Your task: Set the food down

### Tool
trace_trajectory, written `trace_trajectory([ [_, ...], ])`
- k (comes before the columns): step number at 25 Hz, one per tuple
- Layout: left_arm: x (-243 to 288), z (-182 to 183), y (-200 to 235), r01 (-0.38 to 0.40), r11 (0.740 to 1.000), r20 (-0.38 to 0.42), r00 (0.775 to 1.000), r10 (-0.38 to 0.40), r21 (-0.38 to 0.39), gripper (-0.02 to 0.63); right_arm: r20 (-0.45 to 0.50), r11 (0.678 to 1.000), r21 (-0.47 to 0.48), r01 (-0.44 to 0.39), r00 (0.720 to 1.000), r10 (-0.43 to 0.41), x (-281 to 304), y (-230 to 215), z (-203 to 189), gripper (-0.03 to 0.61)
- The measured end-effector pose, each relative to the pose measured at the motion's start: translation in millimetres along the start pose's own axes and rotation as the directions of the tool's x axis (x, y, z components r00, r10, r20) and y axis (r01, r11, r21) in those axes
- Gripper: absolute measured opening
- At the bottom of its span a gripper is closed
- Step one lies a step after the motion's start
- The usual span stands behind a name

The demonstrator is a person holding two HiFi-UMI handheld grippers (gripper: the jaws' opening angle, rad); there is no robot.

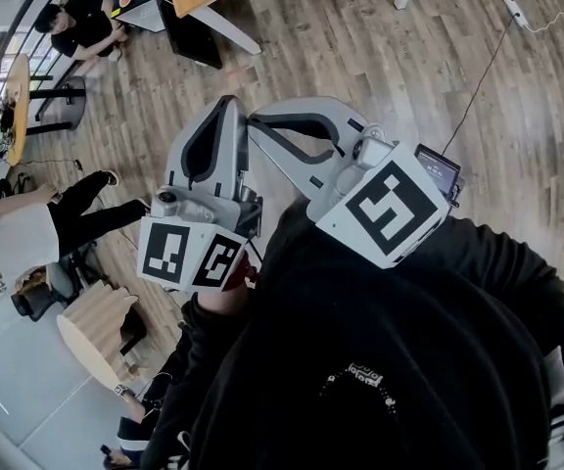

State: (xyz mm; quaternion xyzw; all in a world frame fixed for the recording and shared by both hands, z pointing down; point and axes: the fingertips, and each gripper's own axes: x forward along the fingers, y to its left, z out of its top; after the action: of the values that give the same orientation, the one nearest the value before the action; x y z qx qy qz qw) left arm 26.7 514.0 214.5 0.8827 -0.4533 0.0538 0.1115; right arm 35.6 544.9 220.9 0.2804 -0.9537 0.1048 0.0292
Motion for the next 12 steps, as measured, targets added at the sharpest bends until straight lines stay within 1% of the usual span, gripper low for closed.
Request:
trace_trajectory([
  [3,9.2,6.9,-1.9,-0.007,1.0,-0.026,1.0,0.007,0.006,-0.002,-0.009,1.0,0.012,-0.005,1.0,0.005,-2.1,-8.9,6.5,0.018],
  [5,9.6,4.0,-4.0,-0.011,1.0,-0.034,0.999,0.011,0.009,-0.002,-0.012,1.0,0.015,-0.004,1.0,0.004,-4.4,-8.9,3.5,0.018],
  [8,2.1,-7.2,-3.4,-0.01,1.0,-0.026,1.0,0.01,0.005,-0.002,-0.011,1.0,0.002,0.007,1.0,-0.007,-3.9,-1.0,-7.9,0.018],
  [12,6.0,-7.9,7.3,0.002,1.0,-0.019,1.0,-0.002,-0.008,-0.002,-0.013,1.0,0.004,0.026,1.0,-0.026,6.5,-5.4,-8.5,0.018],
])
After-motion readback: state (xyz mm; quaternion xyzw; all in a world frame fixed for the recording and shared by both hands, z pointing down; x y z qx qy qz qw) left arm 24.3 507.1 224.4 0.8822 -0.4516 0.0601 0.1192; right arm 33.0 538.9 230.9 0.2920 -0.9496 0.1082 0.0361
